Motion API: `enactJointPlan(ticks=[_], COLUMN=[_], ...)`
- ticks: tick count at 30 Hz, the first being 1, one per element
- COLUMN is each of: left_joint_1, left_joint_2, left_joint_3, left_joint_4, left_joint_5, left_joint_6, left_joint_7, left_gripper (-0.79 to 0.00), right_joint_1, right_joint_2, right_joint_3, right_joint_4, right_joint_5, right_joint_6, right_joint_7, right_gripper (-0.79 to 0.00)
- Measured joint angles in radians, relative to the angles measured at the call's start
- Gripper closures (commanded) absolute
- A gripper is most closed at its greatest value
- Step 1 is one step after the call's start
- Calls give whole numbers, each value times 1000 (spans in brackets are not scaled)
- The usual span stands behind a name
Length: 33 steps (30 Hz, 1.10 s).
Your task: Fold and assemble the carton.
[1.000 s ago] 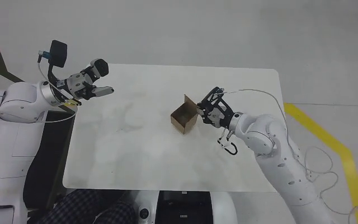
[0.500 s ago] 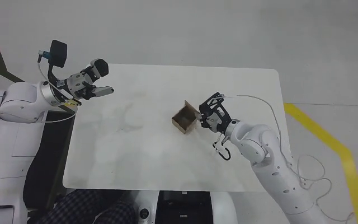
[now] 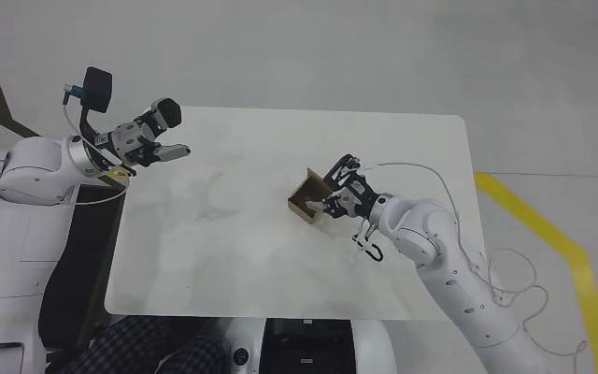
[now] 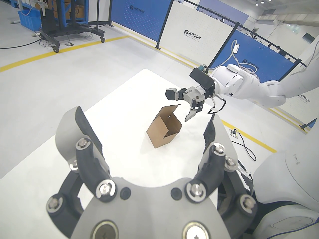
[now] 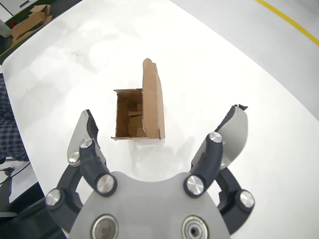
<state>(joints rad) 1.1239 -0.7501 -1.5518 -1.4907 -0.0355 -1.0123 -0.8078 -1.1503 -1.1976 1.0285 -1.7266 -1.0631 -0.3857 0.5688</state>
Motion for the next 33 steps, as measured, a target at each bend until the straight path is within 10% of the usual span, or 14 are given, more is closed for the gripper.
enactJointPlan(ticks=[10,17,33], left_joint_1=[0,0,0], left_joint_2=[0,0,0], left_joint_3=[0,0,0], left_joint_4=[0,0,0], left_joint_5=[0,0,0], left_joint_6=[0,0,0], left_joint_7=[0,0,0], left_gripper=[-785,-785,-785], right_joint_1=[51,55,78], right_joint_2=[-8,-11,-17], right_joint_3=[-20,-35,-35], right_joint_4=[84,132,183], right_joint_5=[47,59,91], right_joint_6=[-49,-74,-57], right_joint_7=[2,-26,-43], right_gripper=[-779,-416,0])
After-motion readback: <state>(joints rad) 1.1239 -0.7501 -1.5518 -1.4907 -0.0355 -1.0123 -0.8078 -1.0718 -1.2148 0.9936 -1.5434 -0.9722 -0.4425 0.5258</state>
